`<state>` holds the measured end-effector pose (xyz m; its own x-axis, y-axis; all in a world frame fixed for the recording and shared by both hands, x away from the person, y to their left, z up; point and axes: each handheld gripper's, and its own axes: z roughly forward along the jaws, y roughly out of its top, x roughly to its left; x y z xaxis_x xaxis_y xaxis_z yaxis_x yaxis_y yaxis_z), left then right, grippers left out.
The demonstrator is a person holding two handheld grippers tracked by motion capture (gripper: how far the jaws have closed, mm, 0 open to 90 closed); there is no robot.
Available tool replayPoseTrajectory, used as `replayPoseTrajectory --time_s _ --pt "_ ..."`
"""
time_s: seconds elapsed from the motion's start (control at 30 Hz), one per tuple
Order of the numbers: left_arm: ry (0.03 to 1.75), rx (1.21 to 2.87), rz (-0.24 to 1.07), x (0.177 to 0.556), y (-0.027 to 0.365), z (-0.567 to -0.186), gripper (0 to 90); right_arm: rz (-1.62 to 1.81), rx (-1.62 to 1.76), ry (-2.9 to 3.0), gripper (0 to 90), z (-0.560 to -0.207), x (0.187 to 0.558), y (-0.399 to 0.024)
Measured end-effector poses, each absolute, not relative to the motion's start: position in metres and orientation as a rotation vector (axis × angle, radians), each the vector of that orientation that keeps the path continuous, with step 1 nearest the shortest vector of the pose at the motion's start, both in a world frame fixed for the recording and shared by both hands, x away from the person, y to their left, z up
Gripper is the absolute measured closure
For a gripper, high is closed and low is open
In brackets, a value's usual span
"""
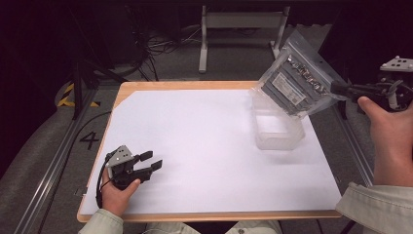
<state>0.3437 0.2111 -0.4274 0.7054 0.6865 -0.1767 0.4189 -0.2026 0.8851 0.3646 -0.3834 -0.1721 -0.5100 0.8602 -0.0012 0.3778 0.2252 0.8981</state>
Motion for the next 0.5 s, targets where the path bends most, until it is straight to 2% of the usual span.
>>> replayPoseTrajectory --time_s 0.5 --pt "0.863 1.835 0.317 0.343 0.212 -0.427 44.7 1.145 1.259 2.031 89.3 -0.183 0.392 -0.382"
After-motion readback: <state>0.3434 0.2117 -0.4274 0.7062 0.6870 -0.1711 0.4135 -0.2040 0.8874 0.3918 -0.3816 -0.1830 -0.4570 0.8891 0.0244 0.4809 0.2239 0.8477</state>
